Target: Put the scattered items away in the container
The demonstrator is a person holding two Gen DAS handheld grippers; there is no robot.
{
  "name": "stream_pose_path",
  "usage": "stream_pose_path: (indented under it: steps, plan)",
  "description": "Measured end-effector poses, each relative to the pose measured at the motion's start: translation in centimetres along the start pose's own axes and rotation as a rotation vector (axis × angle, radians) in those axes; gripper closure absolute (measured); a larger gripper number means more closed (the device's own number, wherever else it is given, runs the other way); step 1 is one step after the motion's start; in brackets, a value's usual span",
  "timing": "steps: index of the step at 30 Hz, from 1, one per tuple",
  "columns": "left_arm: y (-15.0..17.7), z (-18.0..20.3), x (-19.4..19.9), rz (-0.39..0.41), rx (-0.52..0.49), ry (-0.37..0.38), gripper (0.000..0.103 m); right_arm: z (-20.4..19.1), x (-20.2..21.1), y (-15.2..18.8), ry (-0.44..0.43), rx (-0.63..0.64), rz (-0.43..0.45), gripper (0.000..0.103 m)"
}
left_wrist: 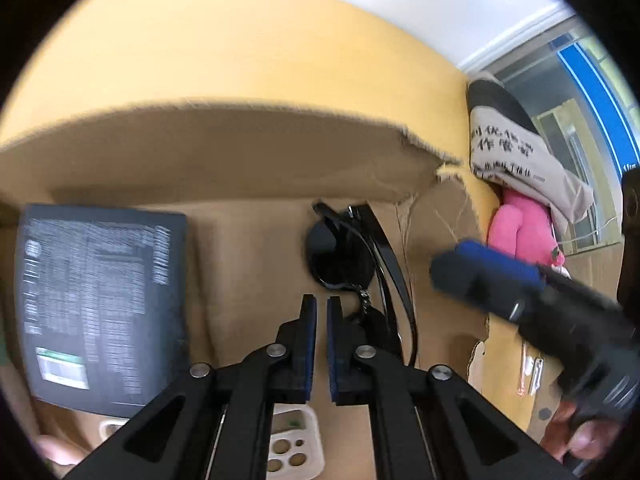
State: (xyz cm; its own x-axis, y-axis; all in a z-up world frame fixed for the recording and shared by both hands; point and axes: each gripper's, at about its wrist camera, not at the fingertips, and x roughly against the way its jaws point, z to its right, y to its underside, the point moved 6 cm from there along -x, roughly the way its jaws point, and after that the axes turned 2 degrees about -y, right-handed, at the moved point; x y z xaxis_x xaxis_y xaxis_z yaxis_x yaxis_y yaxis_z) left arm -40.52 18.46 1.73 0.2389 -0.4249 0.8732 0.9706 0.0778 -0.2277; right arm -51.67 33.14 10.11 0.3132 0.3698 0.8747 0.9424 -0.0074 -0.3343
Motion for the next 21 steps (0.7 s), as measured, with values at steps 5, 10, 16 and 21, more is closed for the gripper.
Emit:
stream_pose_path:
  steps: [5, 10, 16, 21]
  plan:
    - [-1.8, -1.1, 1.9, 0.047, -0.02, -0.03, 0.096, -0.6, -1.0, 1.9, 0.01, 0.018, 0.027, 0.1]
    - [-2.3, -1.9, 2.8, 0.062, -0.028, -0.052, 0.095, 0.1, -2.9, 3.3, 0.065, -0.003, -0.018, 0.102]
    - [-1.4, -2.7, 2.0, 0.041, -0.003, -0.05, 0.095, 1.2, -3.5, 3.7, 0.104, -0.051, -0.023, 0.102]
    - [-0.8, -2.4, 2.0, 0.035, -0.012, -0.039, 0.095, 2.3, -2.7, 4.0, 0.113, -0.057, -0.014, 0.102]
